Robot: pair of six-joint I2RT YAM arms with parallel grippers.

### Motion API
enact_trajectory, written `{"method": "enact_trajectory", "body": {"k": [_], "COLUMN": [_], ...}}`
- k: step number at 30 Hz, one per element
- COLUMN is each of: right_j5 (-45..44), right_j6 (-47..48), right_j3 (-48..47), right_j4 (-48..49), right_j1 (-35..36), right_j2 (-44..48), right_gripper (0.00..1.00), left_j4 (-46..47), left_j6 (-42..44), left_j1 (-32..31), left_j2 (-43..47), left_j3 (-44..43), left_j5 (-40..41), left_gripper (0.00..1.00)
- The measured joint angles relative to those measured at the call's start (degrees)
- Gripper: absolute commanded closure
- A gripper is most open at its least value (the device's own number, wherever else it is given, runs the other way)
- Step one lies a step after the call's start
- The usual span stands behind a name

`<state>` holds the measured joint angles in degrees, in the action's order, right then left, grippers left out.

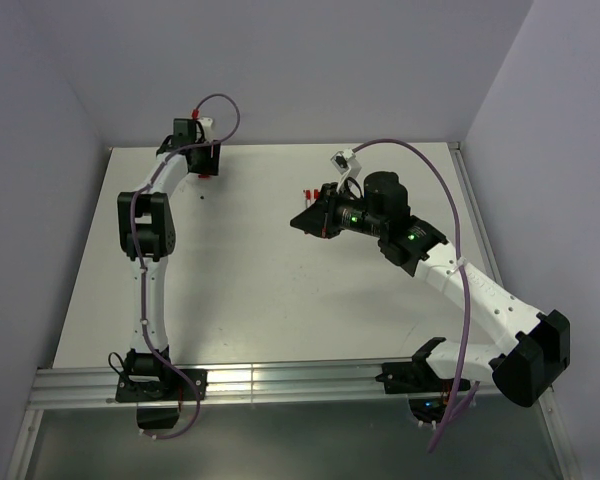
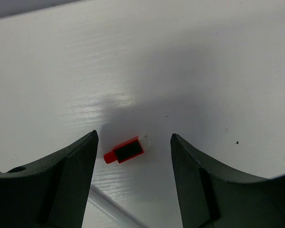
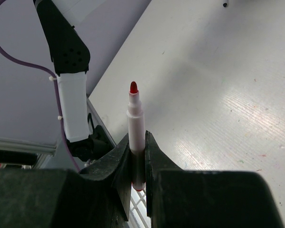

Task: Insert the pens into the pen caps
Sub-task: Move the pen cap to the center of the board.

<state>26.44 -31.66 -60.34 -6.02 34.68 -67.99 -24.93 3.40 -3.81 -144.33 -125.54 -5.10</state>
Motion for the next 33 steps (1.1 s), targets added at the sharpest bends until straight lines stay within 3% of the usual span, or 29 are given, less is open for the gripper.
{"method": "enact_trajectory", "body": {"k": [14, 33], "right_j5": [0.0, 0.0], "right_j6": [0.0, 0.0], "right_j3": [0.0, 0.9], "right_j4": [0.0, 0.0], "right_j1": [0.0, -0.1], "right_j2": [0.0, 0.0], "right_gripper": [1.00, 1.00], "left_j4": [0.1, 1.9], "left_j6": [0.0, -0.2], "left_j1": [0.8, 0.9], "left_j2": [0.0, 0.0], "left_j3": [1.6, 2.5], "left_j5": [-0.7, -0.9], "left_gripper": [0.34, 0.59]}}
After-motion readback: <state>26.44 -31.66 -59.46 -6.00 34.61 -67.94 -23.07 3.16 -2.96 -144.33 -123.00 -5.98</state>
